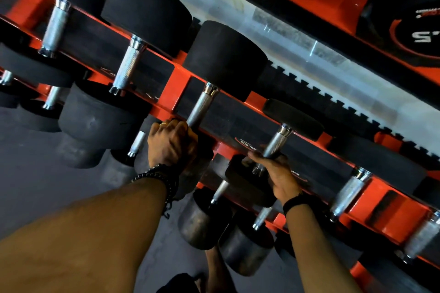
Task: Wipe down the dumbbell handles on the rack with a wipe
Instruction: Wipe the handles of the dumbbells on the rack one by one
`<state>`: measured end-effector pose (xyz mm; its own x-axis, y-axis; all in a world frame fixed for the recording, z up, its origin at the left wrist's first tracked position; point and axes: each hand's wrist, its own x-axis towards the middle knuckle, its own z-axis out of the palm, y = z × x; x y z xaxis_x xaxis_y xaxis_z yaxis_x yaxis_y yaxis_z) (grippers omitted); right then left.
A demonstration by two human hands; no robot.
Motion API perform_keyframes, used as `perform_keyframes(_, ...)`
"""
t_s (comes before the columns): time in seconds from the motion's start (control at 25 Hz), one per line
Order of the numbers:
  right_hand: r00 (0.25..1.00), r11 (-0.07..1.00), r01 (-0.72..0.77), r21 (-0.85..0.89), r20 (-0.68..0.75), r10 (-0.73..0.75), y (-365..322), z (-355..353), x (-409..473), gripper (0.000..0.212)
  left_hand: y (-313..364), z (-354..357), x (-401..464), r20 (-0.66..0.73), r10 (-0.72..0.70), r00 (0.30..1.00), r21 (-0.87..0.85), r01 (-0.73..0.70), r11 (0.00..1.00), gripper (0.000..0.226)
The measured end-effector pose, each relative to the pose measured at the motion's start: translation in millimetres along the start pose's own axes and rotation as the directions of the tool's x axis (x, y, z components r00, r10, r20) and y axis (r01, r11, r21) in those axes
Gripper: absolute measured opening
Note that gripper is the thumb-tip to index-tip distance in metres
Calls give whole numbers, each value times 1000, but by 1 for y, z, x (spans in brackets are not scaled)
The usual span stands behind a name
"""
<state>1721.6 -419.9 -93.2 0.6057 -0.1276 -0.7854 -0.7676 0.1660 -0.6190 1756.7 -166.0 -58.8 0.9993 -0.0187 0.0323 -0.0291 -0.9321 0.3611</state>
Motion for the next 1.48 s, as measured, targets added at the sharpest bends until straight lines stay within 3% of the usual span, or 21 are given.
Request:
perform_keyframes(0.08, 997, 998, -17, 59, 74, 12, 0, -6, -10, 26, 1, -1, 0, -15, 0, 1000, -4, 0, 1000, 22)
perform_keyframes(0.2, 984, 989, -12, 145, 177, -14, 0, -27, -11, 40, 2, -2, 1, -30, 11, 999, -29, -12, 1000, 24)
perform_keyframes(0.4, 994, 976, 29, 214, 93, -50, 3, -25, -19, 35, 0, 0, 0, -20, 9, 1000, -26, -10, 1000, 25)
perform_keyframes(0.56, 1000, 970, 3, 244, -4, -2, 1, -23, -19, 34, 0, 0, 0, 1, 1, 1000, -31, -1, 1000, 24)
perform_keyframes(0.64, 989, 982, 33, 187, -147, -6, 7, -23, -21, 25, -1, 0, 1, 0, -1, 1000, -35, 1, 999, 24)
perform_keyframes(0.72, 929, 985, 106, 136, -367, -49, 12, -24, -24, 21, -1, -1, 0, 6, 0, 1000, -43, 1, 999, 24)
perform_keyframes(0.8, 881, 974, 165, 158, -467, -73, 10, -28, -25, 19, 0, -1, 0, -1, -6, 1000, -49, 6, 999, 24)
perform_keyframes(0.92, 896, 965, 196, 175, -432, -104, 4, -34, -25, 15, -2, 0, 1, -19, 1, 1000, -68, -2, 998, 25)
perform_keyframes(1.08, 871, 956, 290, 48, -427, -243, 5, -42, -24, 25, -3, 1, 0, -26, 25, 999, -75, -27, 997, 25)
perform_keyframes(1.2, 851, 957, 284, 64, -476, -221, 1, -43, -25, 19, -2, 1, 1, -17, 14, 1000, -80, -15, 997, 24)
perform_keyframes(1.24, 874, 958, 264, 112, -448, -188, -2, -44, -27, 8, -3, 1, 1, -12, 13, 1000, -79, -14, 997, 25)
perform_keyframes(1.36, 975, 963, 160, 219, -189, -119, -4, -56, -32, 42, -4, 2, 1, -2, 11, 1000, -69, -11, 998, 26)
perform_keyframes(1.48, 985, 993, 117, 16, -132, -114, -6, -57, -34, 41, -3, 1, 0, 4, 12, 1000, -52, -12, 999, 26)
